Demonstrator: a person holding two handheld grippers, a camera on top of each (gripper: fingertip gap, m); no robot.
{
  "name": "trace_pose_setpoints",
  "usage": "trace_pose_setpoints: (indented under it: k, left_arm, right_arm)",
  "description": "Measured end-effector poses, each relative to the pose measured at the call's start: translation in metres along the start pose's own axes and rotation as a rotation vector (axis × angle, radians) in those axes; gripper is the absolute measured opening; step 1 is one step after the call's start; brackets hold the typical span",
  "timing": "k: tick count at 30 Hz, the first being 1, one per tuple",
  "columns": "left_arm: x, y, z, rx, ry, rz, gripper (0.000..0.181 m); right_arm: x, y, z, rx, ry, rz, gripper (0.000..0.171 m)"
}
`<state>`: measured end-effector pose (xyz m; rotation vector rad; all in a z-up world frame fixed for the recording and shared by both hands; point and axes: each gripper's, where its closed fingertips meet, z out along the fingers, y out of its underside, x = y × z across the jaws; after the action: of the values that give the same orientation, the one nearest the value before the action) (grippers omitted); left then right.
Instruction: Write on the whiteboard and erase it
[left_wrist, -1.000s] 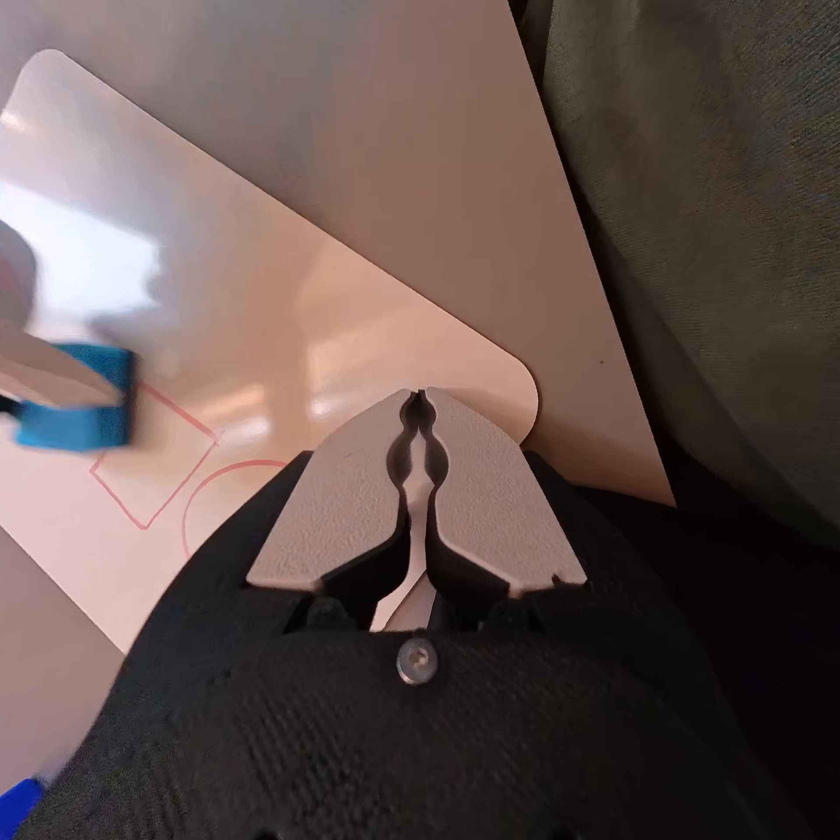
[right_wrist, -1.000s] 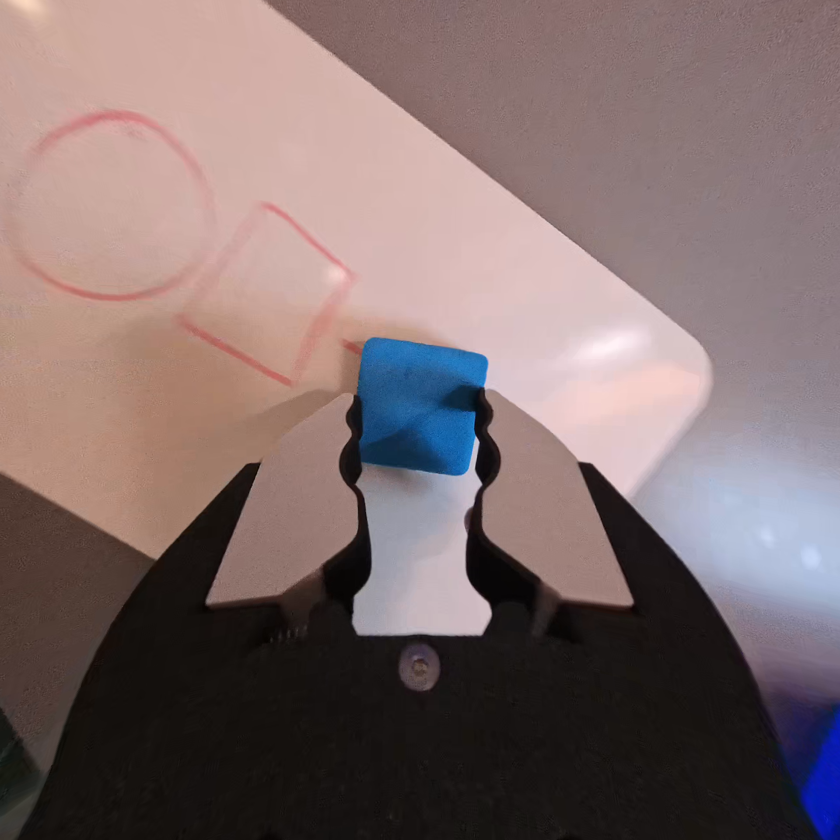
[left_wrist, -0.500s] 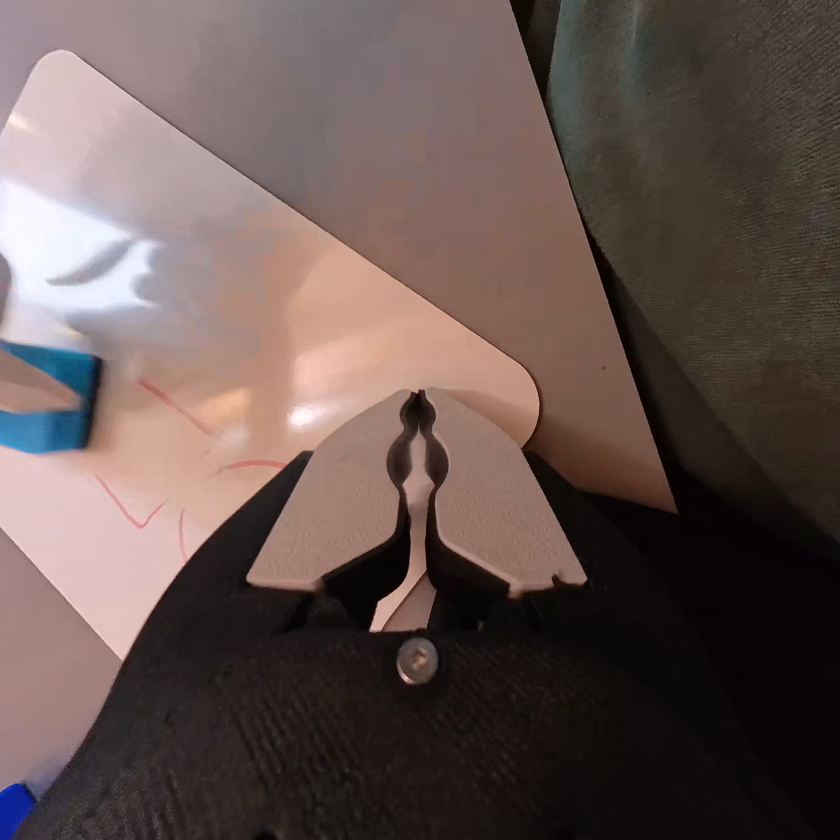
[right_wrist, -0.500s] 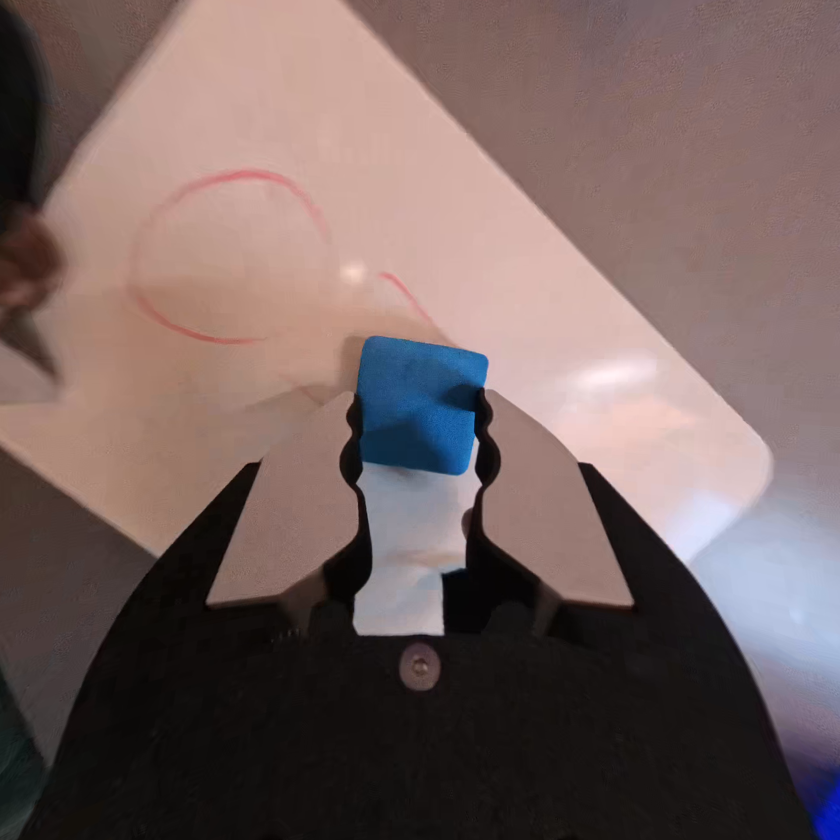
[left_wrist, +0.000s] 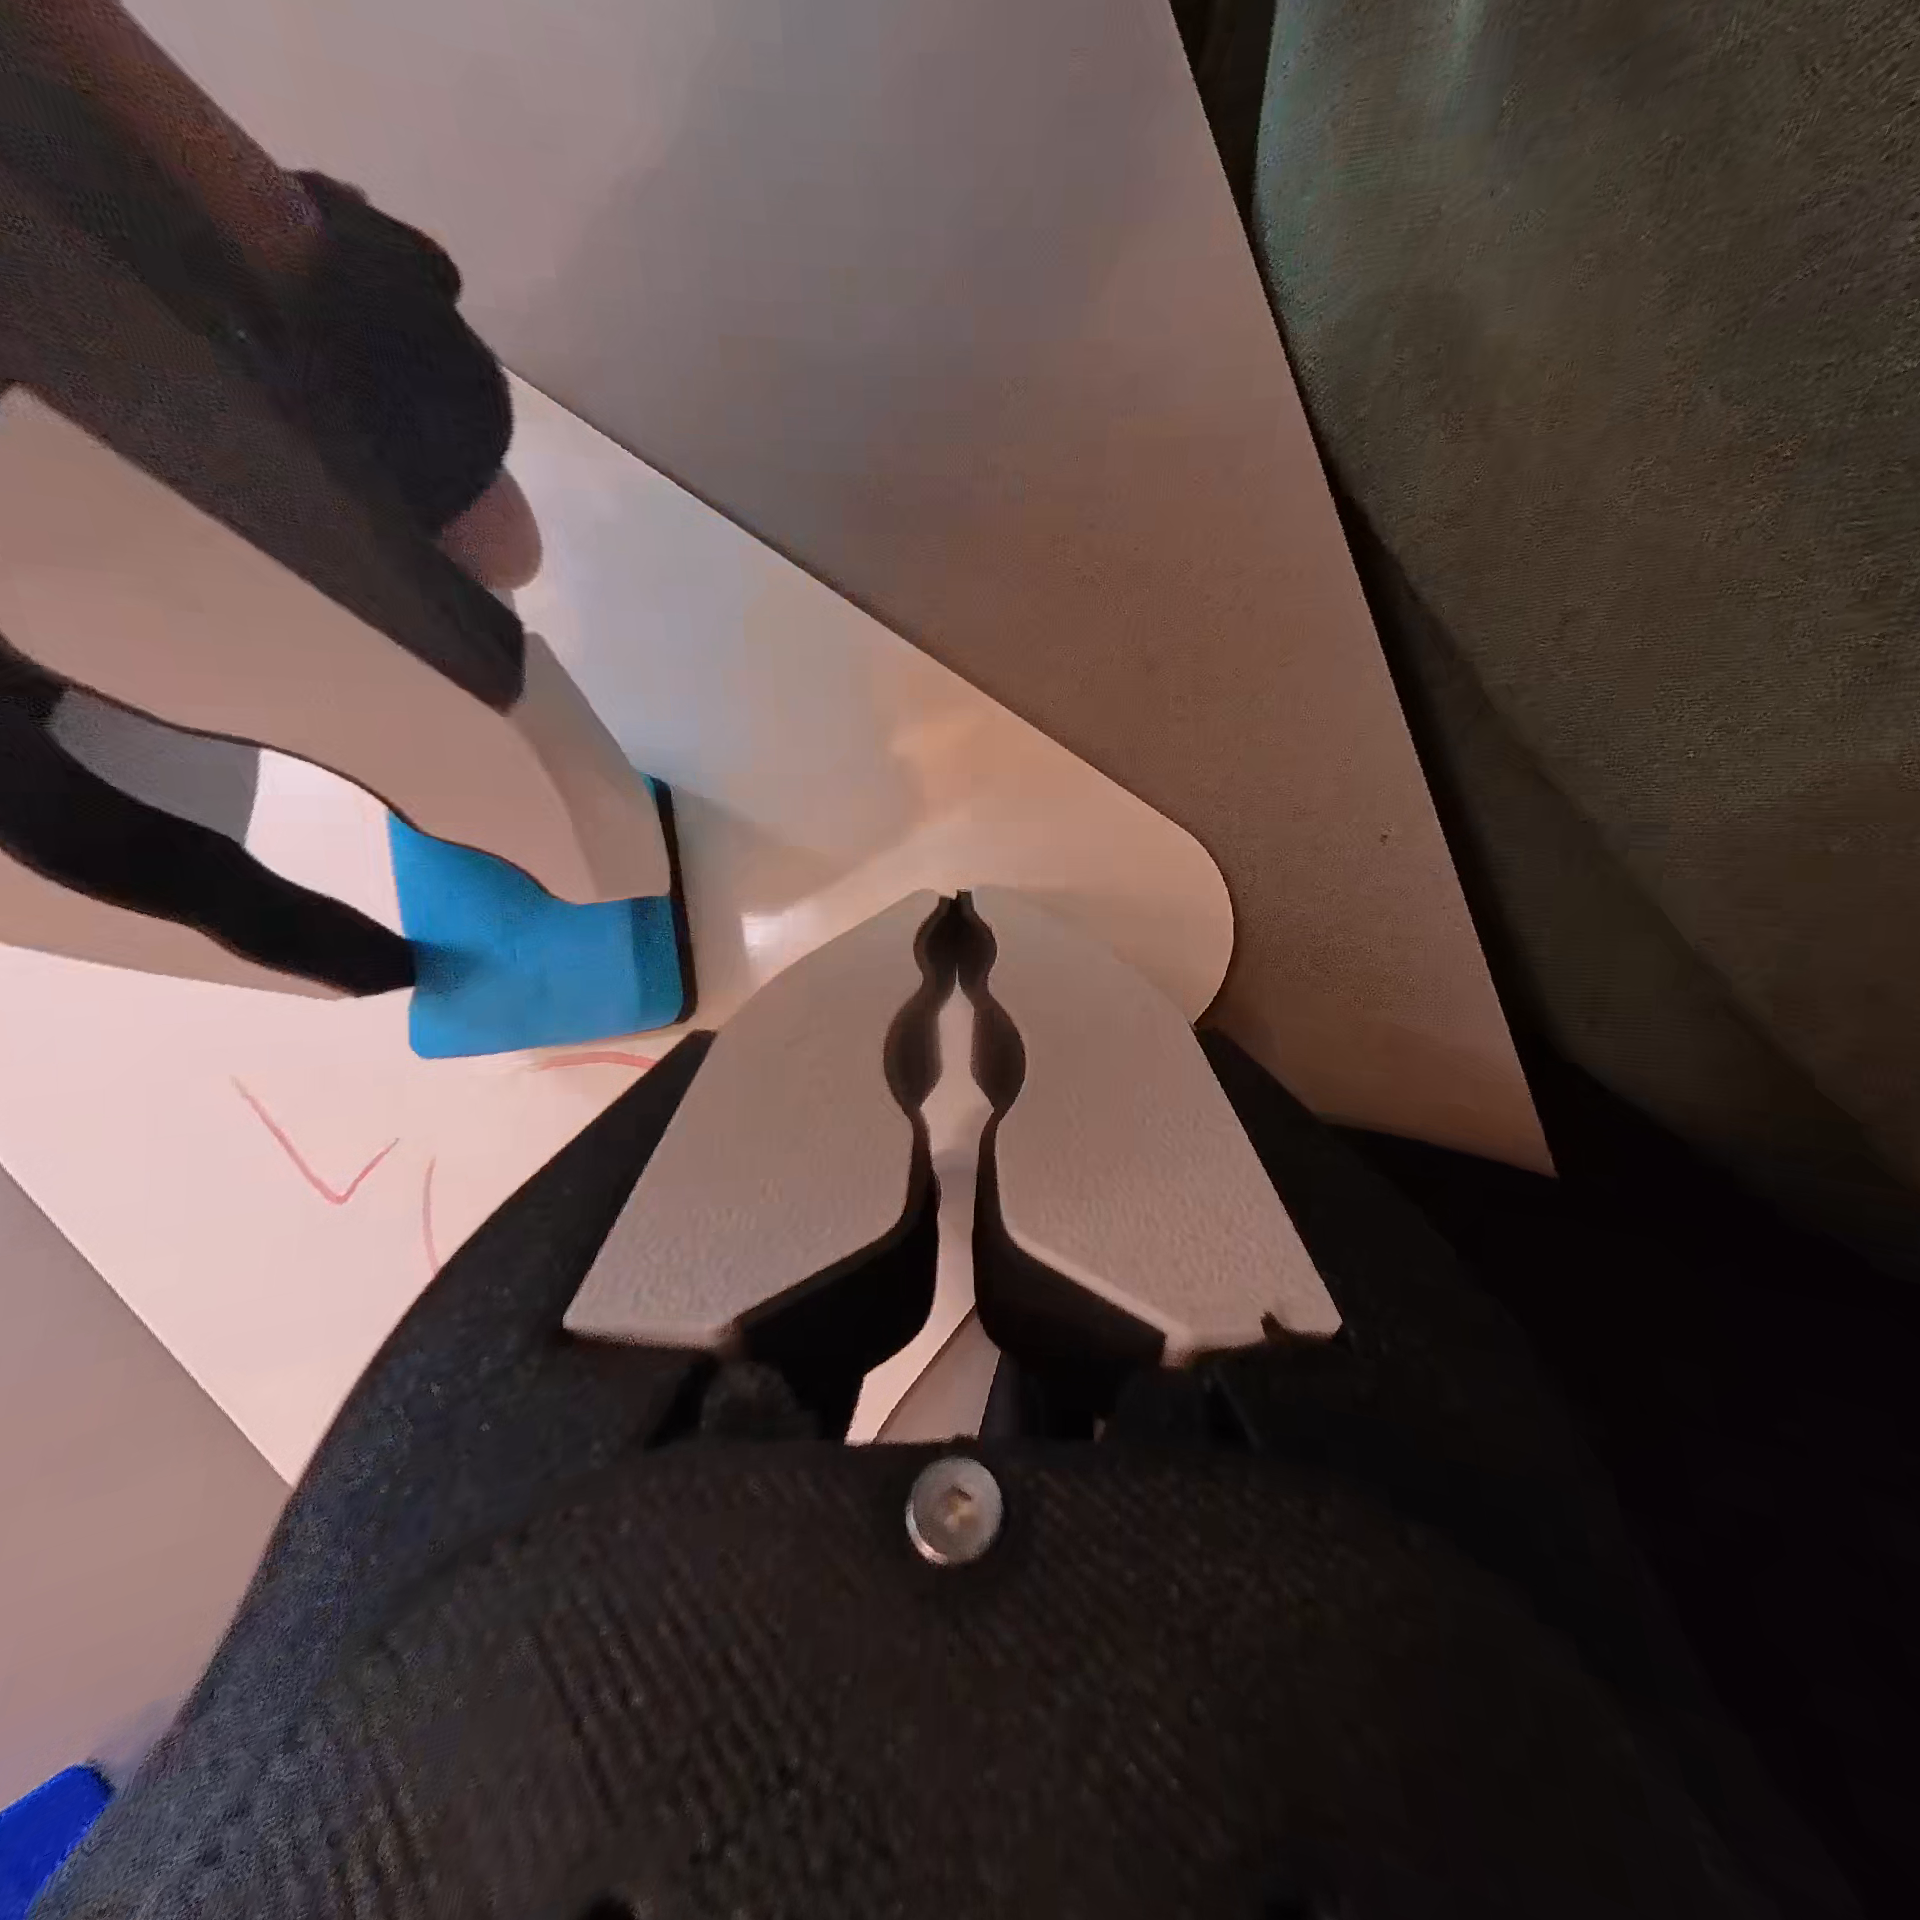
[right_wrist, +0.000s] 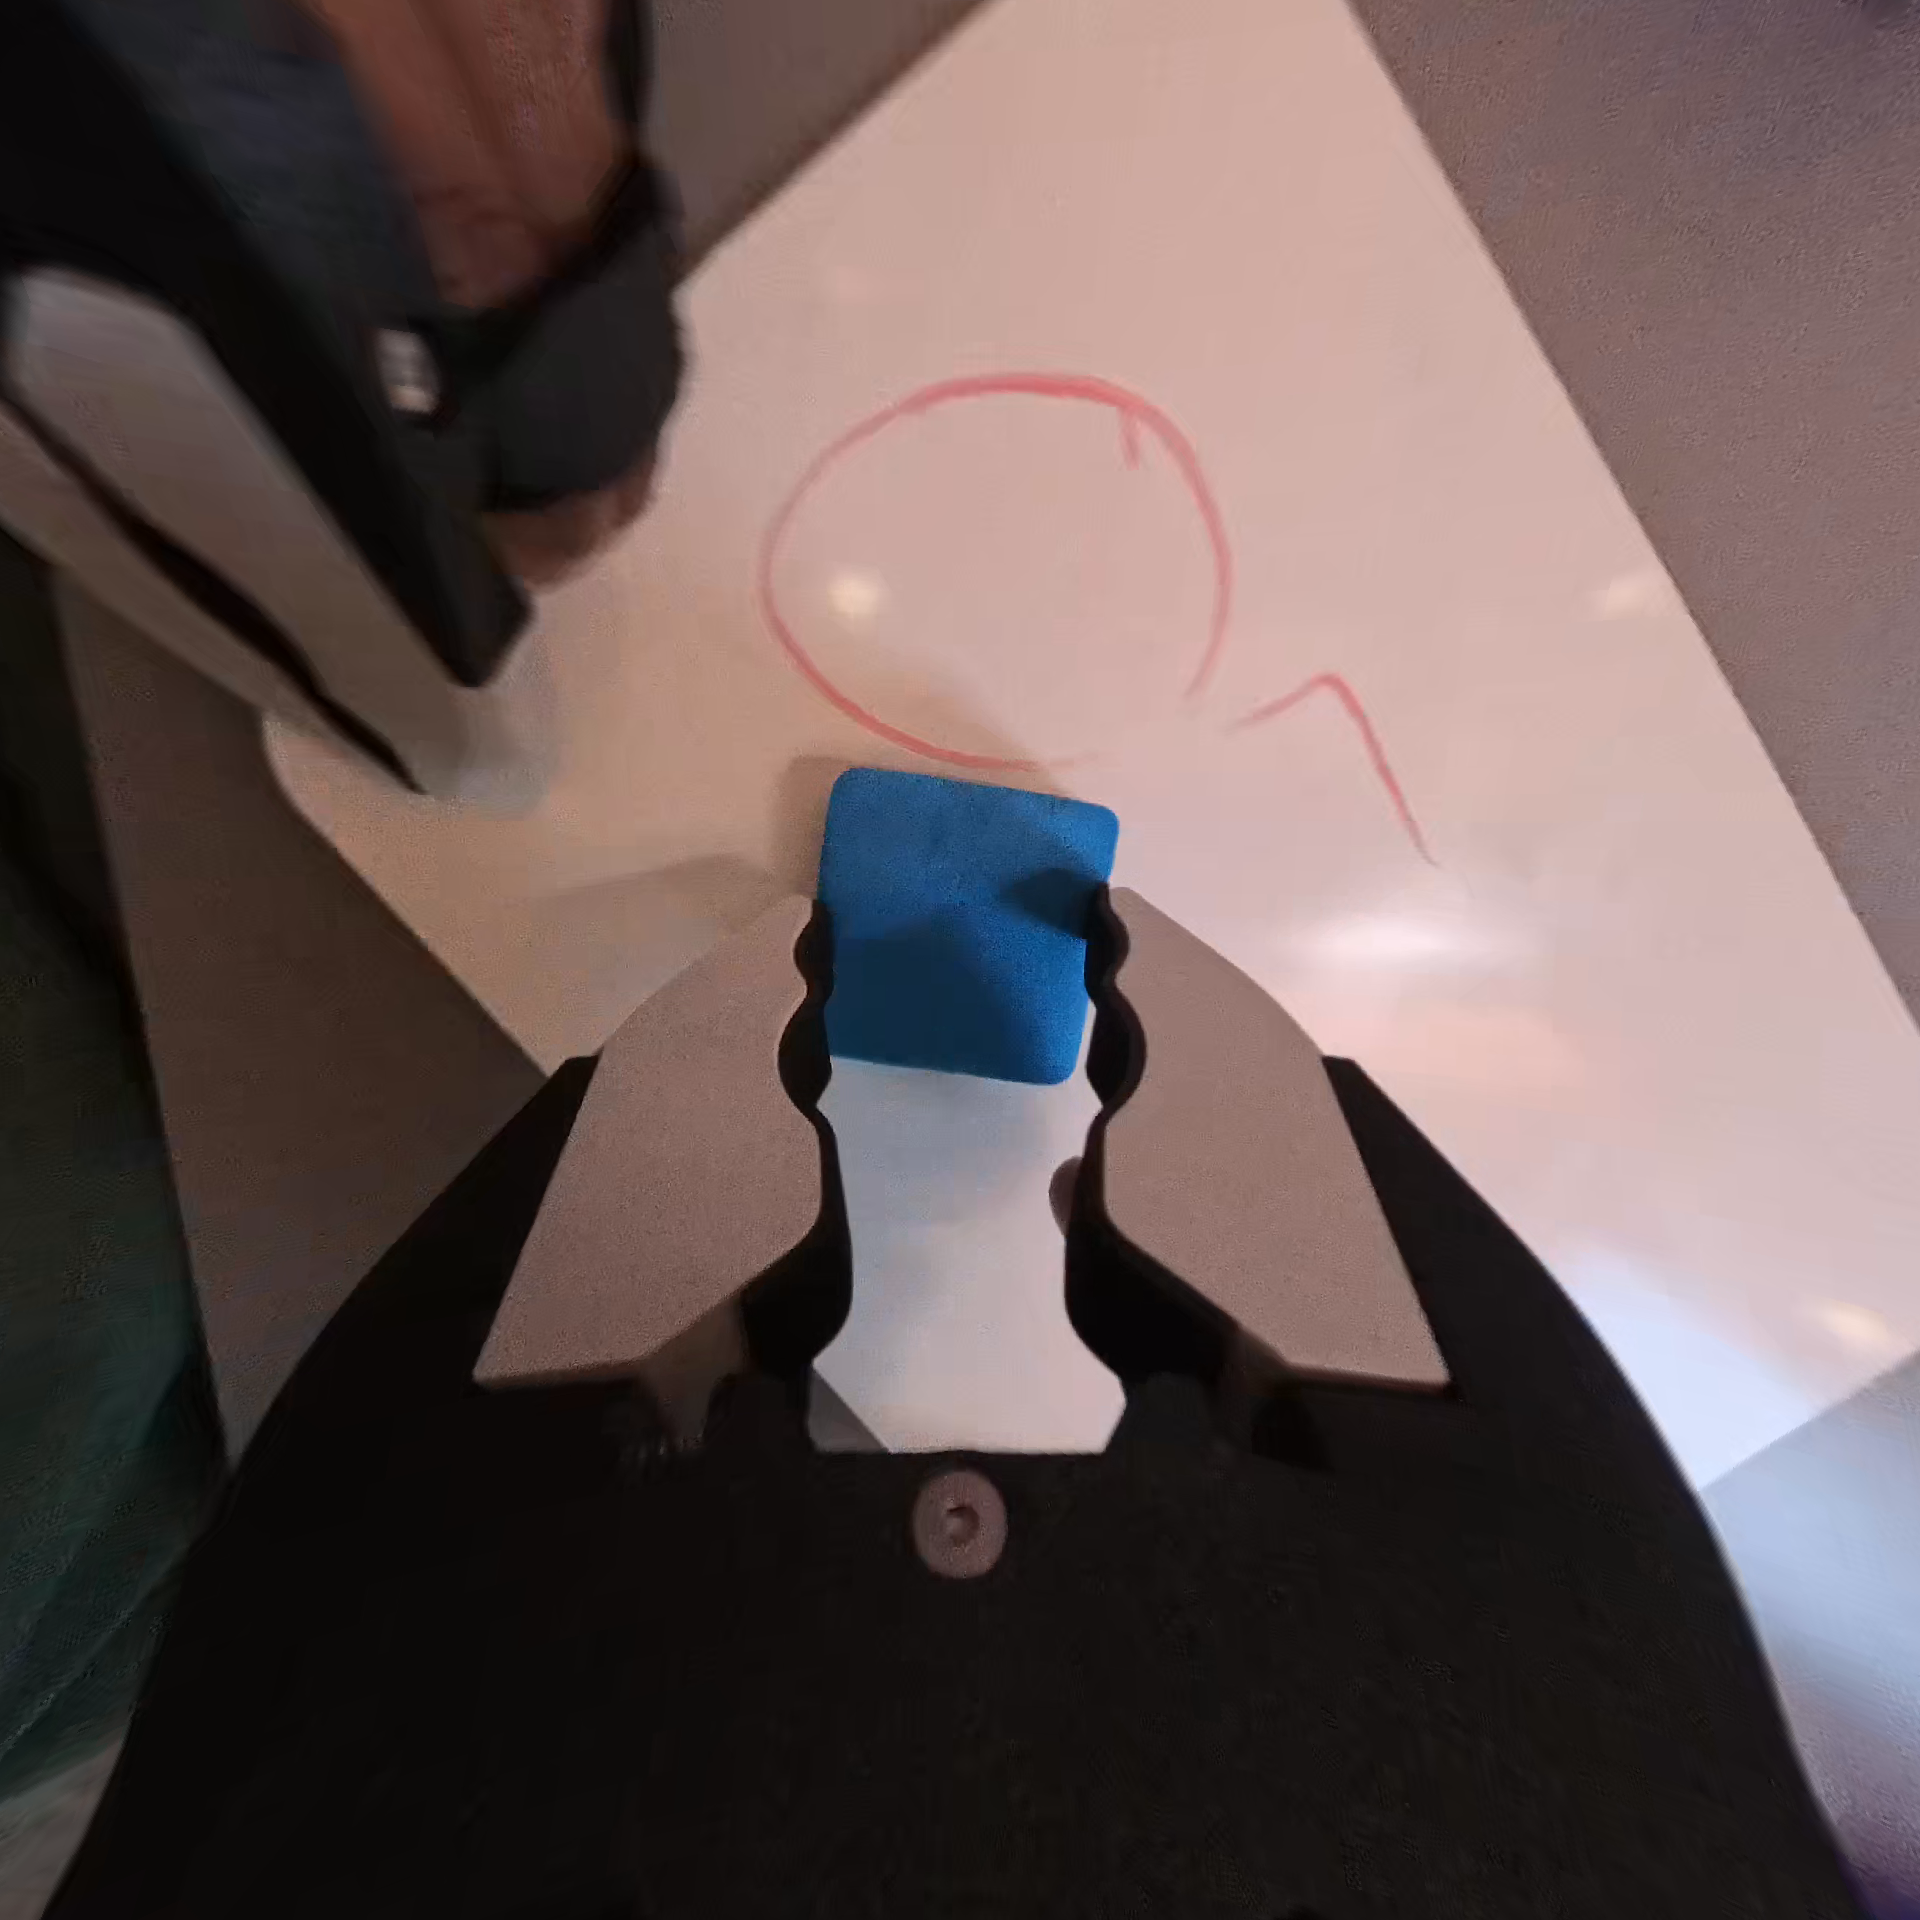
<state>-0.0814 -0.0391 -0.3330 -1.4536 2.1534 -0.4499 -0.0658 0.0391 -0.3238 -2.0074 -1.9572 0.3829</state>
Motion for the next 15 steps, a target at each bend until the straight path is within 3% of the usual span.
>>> trace_pose_setpoints:
  k: [2,5,6,10,11,14,15]
  left_arm:
    - [0.000,0.000,0.000,-0.005,-0.008,0.008,0.001]
    - [0.000,0.000,0.000,-0.013,-0.020,0.021,0.001]
    - [0.001,0.000,0.000,-0.011,-0.017,0.020,0.001]
    - [0.001,-0.001,0.000,-0.010,-0.012,0.021,0.001]
    - [0.001,-0.001,0.000,-0.011,-0.016,0.023,0.001]
    - [0.001,0.000,0.000,-0.019,-0.031,0.035,0.001]
    - [0.001,0.000,0.000,-0.017,-0.031,0.036,0.001]
  right_arm:
    - [0.020,0.008,-0.003,0.017,0.006,0.079,0.048]
    - [0.115,0.046,-0.017,-0.015,0.153,0.346,0.048]
    - [0.110,0.037,-0.013,-0.018,0.148,0.316,0.048]
    - [0.003,-0.033,0.014,-0.024,-0.023,-0.088,0.048]
    - [0.010,-0.032,0.014,-0.034,-0.034,-0.076,0.048]
    - [0.107,-0.006,0.006,-0.023,0.093,0.219,0.048]
    - [0.109,-0.009,0.007,-0.013,0.091,0.229,0.048]
